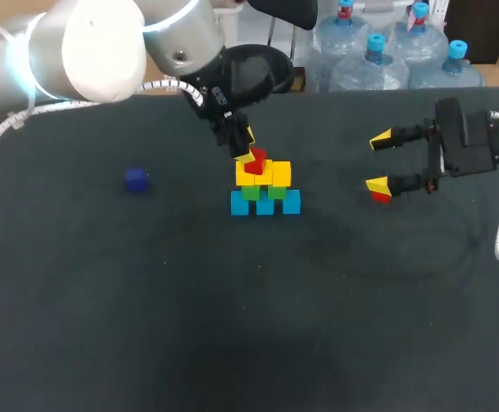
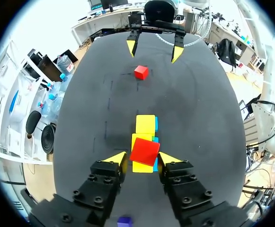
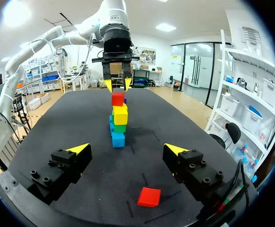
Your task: Place the blue cubes, place green cubes on the blue cubes, place the yellow cubes on the green cubes, then place the red cubes on the yellow cubes, and place purple cube on the red cubes.
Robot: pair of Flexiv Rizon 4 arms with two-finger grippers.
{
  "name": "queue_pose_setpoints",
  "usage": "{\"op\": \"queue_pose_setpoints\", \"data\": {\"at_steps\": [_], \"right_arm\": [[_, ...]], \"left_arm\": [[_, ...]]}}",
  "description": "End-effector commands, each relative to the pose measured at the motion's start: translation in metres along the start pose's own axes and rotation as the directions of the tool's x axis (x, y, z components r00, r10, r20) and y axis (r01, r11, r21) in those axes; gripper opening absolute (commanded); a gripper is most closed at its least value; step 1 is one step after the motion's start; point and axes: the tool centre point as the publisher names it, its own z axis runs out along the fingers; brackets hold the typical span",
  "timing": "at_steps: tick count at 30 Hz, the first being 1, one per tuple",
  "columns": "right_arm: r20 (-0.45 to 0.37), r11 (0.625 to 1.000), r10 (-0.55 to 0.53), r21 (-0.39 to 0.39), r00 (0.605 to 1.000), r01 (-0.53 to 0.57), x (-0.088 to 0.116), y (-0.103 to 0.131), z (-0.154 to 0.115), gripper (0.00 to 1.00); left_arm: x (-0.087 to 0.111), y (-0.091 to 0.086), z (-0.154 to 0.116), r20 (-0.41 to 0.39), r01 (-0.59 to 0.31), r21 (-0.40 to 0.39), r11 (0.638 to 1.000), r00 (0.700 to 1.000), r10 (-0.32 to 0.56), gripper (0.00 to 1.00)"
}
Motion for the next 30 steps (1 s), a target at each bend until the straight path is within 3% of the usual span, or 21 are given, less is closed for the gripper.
{"op": "queue_pose_setpoints", "data": {"at_steps": [1,18,30], "right_arm": [[0.002,1.000,-0.001,0.001,1.000,0.001,0.000,0.000,0.001,1.00],[0.002,1.000,-0.001,0.001,1.000,0.001,0.000,0.000,0.001,1.00],[0.002,1.000,-0.001,0.001,1.000,0.001,0.000,0.000,0.001,1.00]], "left_arm": [[-0.002,0.002,-0.001,-0.002,-0.004,0.001,1.000,1.000,0.004,0.40],[-0.012,0.000,0.005,0.010,-0.041,0.023,0.999,0.999,0.041,0.40],[-0.013,0.000,0.007,0.011,-0.048,0.031,0.998,0.999,0.048,0.33]]}}
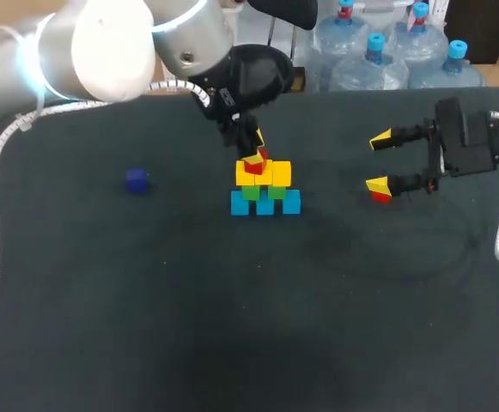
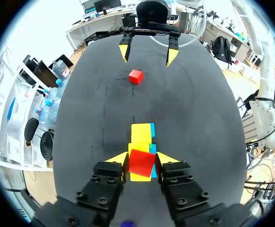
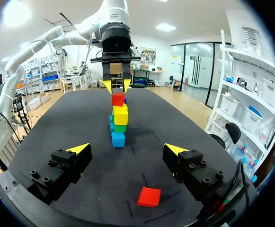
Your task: Place the blue cubes, place green cubes on the blue cubes, place the yellow cubes on the green cubes, then place the red cubes on the yellow cubes, and place purple cube on the red cubes.
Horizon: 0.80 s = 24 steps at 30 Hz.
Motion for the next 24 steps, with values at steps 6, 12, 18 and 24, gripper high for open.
{"op": "queue_pose_setpoints", "data": {"at_steps": [6,12,18,24], "right_arm": [[0.002,1.000,-0.001,0.001,1.000,0.001,0.0005,-0.0002,0.0008,1.00],[0.002,1.000,-0.001,0.001,1.000,0.001,0.0005,-0.0002,0.0008,1.00],[0.002,1.000,-0.001,0.001,1.000,0.001,0.0005,-0.0002,0.0008,1.00],[0.002,1.000,-0.001,0.001,1.000,0.001,0.0005,-0.0002,0.0008,1.00]], "left_arm": [[0.0001,0.0045,0.0007,-0.007,0.001,0.006,1.000,1.000,-0.001,0.33],[0.0011,0.0044,0.0003,-0.010,0.003,0.007,1.000,1.000,-0.003,0.33],[0.0027,0.0045,-0.0006,-0.011,0.006,0.006,1.000,1.000,-0.006,0.39],[0.0023,0.0038,-0.0035,-0.012,0.003,0.004,1.000,1.000,-0.003,1.00]]}}
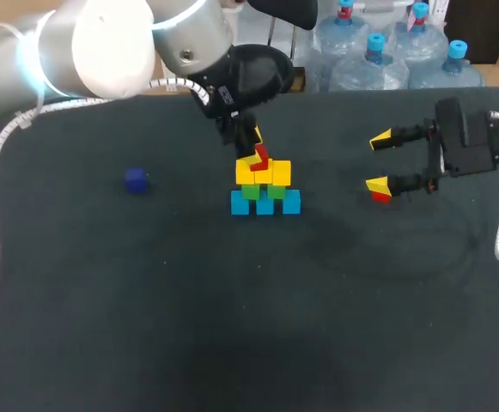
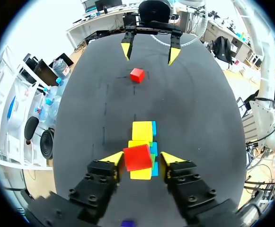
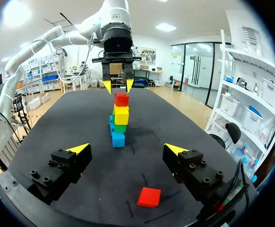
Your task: Place the blue cubes, place green cubes on the blue cubes, place the yellow cubes on the green cubes, then place the red cubes on the yellow cubes, and place purple cube on the red cubes.
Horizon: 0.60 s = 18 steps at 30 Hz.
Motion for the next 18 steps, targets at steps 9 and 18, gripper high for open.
{"op": "queue_pose_setpoints", "data": {"at_steps": [9,18], "right_arm": [[0.002,1.000,-0.001,0.001,1.000,0.001,0.000,0.000,0.001,1.00],[0.002,1.000,-0.001,0.001,1.000,0.001,0.000,0.000,0.001,1.00]], "left_arm": [[-0.003,0.003,-0.007,-0.008,-0.001,0.001,1.000,1.000,0.001,1.00],[-0.009,0.007,-0.025,0.040,-0.032,-0.027,0.999,0.999,0.033,1.00]]}}
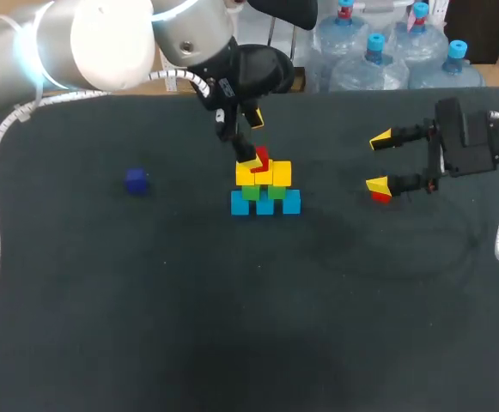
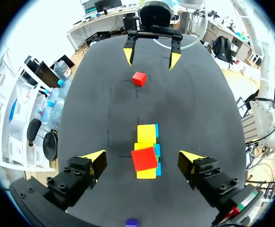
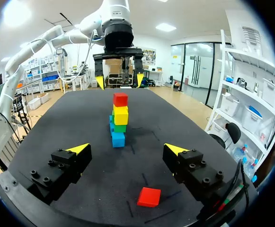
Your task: Place the blue cubes, place green cubes on the blue cubes, place the yellow cubes on the green cubes, then place the red cubes on the yellow cubes, and place purple cube on the red cubes.
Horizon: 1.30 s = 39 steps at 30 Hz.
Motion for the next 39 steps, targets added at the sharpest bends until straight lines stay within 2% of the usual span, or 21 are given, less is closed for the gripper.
{"op": "queue_pose_setpoints", "data": {"at_steps": [1,3,26,29,33,39], "right_arm": [[0.002,1.000,-0.001,0.001,1.000,0.001,0.000,0.000,0.001,1.00],[0.002,1.000,-0.001,0.001,1.000,0.001,0.000,0.000,0.001,1.00],[0.002,1.000,-0.001,0.001,1.000,0.001,0.000,0.000,0.001,1.00],[-0.049,0.999,-0.038,0.031,0.998,0.039,0.002,-0.001,-0.001,1.00],[-0.122,0.993,-0.062,0.093,0.991,0.074,0.014,-0.007,-0.006,1.00],[-0.157,0.984,-0.027,0.169,0.987,0.053,0.030,-0.016,-0.018,1.00]], "left_arm": [[0.001,0.000,-0.014,0.055,-0.018,-0.010,1.000,0.998,0.018,1.00],[0.003,0.000,-0.022,0.099,-0.027,-0.026,0.999,0.995,0.029,1.00],[0.003,0.000,-0.022,0.099,-0.027,-0.026,0.999,0.995,0.029,1.00],[0.003,0.000,-0.022,0.099,-0.027,-0.026,0.999,0.995,0.029,1.00],[0.003,0.000,-0.022,0.099,-0.027,-0.026,0.999,0.995,0.029,1.00],[0.003,0.000,-0.022,0.099,-0.027,-0.026,0.999,0.995,0.029,1.00]]}}
